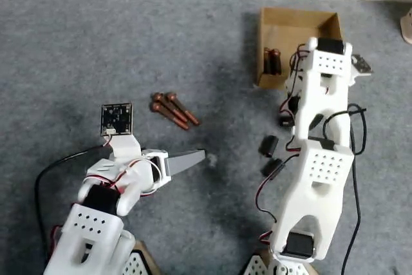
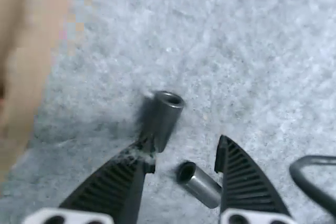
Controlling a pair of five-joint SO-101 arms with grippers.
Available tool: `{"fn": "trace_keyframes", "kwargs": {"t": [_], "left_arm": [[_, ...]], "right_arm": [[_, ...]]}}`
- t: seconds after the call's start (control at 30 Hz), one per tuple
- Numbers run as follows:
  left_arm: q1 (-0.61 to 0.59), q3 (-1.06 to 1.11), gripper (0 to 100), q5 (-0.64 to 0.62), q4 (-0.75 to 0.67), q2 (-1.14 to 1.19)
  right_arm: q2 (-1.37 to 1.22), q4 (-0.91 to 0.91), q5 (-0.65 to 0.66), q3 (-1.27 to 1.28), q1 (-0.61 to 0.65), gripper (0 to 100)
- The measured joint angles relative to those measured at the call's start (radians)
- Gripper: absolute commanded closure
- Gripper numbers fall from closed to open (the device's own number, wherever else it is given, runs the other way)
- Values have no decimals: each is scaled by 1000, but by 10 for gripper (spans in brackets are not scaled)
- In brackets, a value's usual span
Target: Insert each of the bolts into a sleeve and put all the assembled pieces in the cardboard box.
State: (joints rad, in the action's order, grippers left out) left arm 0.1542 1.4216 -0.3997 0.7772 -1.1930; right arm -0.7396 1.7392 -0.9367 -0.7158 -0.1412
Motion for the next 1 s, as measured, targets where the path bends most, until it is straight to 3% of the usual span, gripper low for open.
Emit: {"fn": "trace_keyframes", "kwargs": {"t": [0.6, 0.77, 1.0], "left_arm": [[0, 3, 465, 0, 0, 0], [0, 3, 465, 0, 0, 0], [0, 3, 465, 0, 0, 0]], "right_arm": [[5, -293, -9, 249, 5, 834], [15, -305, -9, 279, 5, 998], [17, -232, -9, 273, 5, 994]]}}
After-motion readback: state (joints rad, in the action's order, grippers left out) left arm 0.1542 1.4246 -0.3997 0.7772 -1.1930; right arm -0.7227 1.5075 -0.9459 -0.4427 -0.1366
